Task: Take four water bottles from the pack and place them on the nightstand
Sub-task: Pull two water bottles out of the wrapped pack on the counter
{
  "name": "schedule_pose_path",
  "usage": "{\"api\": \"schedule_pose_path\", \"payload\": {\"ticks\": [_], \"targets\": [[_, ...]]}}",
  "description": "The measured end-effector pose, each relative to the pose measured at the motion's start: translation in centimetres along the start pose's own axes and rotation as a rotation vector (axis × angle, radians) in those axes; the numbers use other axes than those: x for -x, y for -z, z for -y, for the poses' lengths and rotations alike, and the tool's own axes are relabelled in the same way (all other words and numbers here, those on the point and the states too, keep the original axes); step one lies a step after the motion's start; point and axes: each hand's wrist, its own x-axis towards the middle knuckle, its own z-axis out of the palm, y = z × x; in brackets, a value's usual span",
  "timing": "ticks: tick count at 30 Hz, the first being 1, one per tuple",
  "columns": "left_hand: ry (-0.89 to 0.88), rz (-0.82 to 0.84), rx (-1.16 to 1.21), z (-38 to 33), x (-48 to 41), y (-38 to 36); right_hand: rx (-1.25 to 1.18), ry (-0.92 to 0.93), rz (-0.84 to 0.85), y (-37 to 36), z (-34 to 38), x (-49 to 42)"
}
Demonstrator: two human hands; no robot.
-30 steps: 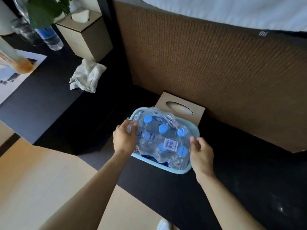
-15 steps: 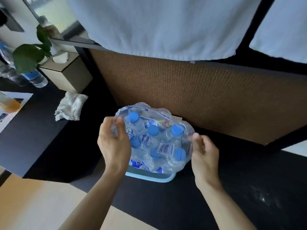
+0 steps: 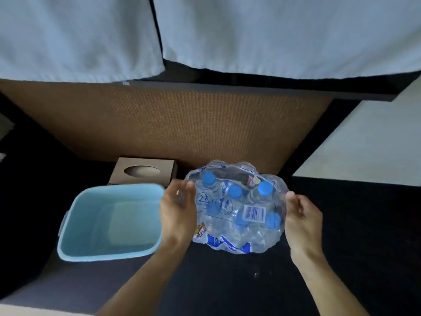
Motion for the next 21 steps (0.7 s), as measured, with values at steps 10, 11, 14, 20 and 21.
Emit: {"api": "schedule_pose_path", "payload": {"ticks": [10, 11, 14, 20, 21], "targets": [[0.091, 0.116, -0.107, 4.7, 4.1, -7.7, 0.072, -0.07, 0.064, 5.2, -8.3, -3.4], [0.091, 0.119, -0.127, 4.9, 4.2, -7.9, 0.06, -0.074, 0.069, 5.5, -8.9, -3.3], [0.08, 0.136, -0.192, 5.3, 4.3, -8.3, 0.027, -0.077, 0.063, 6.1, -10.0, -3.2], [0.137, 0.213, -0.337, 6.7, 5.3, -6.9, 0.073, -0.094, 0.176, 7.2, -10.1, -2.4], [0.166, 0.235, -0.361, 7.0, 5.4, -6.5, 0.075, -0.108, 0.201, 7.3, -9.9, -2.2]]}}
